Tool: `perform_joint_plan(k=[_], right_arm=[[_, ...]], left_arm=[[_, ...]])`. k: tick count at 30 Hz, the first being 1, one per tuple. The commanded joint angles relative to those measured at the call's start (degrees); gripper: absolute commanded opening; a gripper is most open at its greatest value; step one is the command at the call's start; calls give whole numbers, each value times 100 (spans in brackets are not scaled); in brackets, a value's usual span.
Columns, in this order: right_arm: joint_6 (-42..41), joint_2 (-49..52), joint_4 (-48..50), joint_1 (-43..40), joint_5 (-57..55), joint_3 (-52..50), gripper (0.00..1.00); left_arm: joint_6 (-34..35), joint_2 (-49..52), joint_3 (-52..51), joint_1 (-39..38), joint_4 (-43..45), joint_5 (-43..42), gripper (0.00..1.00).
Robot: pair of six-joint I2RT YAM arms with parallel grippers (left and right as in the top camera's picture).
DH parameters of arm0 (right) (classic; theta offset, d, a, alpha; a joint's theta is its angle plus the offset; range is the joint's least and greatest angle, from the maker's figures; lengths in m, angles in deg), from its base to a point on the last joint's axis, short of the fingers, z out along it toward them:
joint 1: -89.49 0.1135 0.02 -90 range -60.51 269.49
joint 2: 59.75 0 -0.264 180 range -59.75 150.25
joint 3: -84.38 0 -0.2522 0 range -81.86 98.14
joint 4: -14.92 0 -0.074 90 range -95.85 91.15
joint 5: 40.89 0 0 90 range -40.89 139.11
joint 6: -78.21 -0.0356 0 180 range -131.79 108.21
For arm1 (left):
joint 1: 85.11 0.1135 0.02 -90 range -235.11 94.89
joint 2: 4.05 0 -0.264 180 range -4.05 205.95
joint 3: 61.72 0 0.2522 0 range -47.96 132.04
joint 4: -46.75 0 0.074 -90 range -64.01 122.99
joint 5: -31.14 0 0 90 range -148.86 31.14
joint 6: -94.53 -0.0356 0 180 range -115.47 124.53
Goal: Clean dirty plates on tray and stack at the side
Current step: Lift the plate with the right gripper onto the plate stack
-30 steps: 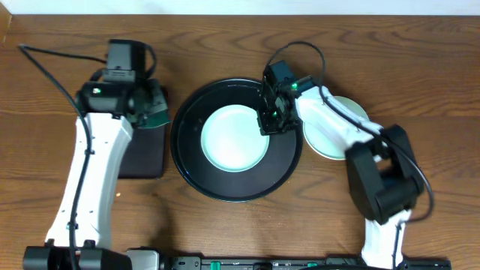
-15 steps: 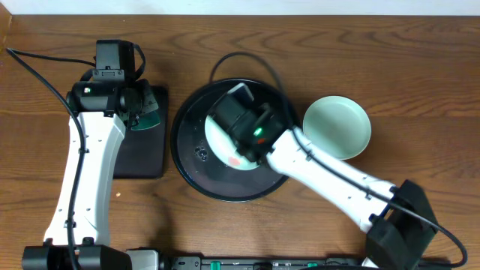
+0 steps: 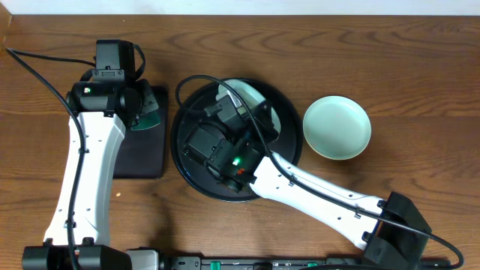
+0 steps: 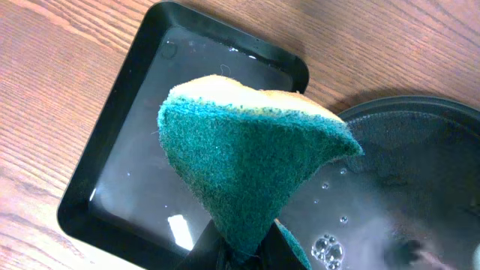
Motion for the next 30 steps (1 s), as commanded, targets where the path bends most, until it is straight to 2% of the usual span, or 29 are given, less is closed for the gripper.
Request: perform_joint_plan(k=[1,3,8,11,20,25,30], right_arm=[[-380,-138,4,28,-758,50,1],[-522,-138,-31,0,-400,50,1],[-588,-138,-188,-367,2166,48,1],[-728,-175,-205,-682,3318,50,1],[-417,-1029,-96,-2096,6299,50,1],[-363,-1694,-455,-3209,7049,48,1],[-365,-2098,-957,-4428,7141,22,1]], left_arm=[[13,17,2,28,-17,85,8],[13,17,2,28,-17,85,7],[11,17,2,28,-17,87,7],[11,17,2,28,-17,87,7],[9,17,2,28,-17,87,7],[7,17,2,28,-17,90,7],[7,17,2,28,-17,90,7]])
